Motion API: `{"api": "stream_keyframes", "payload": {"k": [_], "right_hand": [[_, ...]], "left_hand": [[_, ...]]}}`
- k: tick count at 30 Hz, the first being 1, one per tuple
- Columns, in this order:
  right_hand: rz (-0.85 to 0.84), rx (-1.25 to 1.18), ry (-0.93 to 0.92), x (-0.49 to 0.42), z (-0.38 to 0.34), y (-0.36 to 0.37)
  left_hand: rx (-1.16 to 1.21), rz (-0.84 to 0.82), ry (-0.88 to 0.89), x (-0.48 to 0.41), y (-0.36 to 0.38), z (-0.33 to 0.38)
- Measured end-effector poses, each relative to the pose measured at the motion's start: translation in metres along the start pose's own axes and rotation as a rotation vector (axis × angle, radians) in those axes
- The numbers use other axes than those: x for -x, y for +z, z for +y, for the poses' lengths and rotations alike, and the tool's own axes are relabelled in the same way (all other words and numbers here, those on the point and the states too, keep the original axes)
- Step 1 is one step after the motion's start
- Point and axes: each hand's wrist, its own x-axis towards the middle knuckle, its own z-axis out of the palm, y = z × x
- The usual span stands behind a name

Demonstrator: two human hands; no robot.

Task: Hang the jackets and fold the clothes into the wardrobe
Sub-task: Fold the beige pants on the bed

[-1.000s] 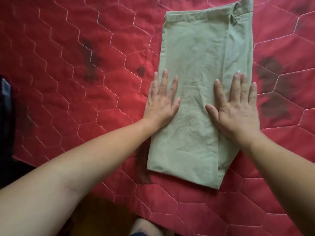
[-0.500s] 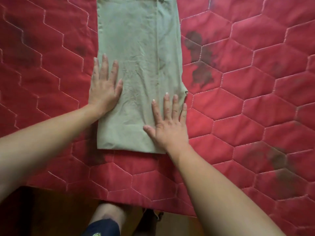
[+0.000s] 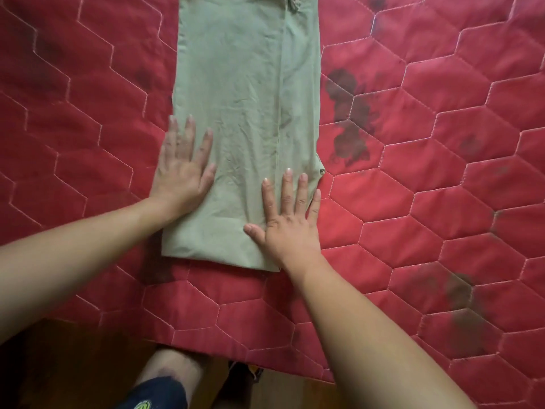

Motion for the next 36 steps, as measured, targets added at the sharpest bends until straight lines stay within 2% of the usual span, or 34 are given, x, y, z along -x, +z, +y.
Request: {"api": "stream_keyframes", "payload": {"k": [3, 16, 24, 30, 36], "right_hand": [[-0.005, 0.006, 0.005, -0.001, -0.001, -0.002], [0.004, 0.016, -0.006, -0.001, 0.000, 0.001], [0.170, 0.038, -0.033, 0.014, -0.007, 0.027], [0.110, 0.081, -0.058, 0.018, -0.006, 0.023], [0.147, 0.118, -0.099, 0.033, -0.004, 0.035]], "left_hand": [[-0.063, -0.017, 0.107, 0.038, 0.007, 0.006], [-0.059, -0.009, 0.105, 0.047, 0.009, 0.005], [-0.057, -0.044, 0.140, 0.090, 0.013, 0.011], [-0.038, -0.024, 0.145, 0.090, 0.014, 0.011], [-0.059, -0.025, 0.162, 0.094, 0.016, 0.011]]}}
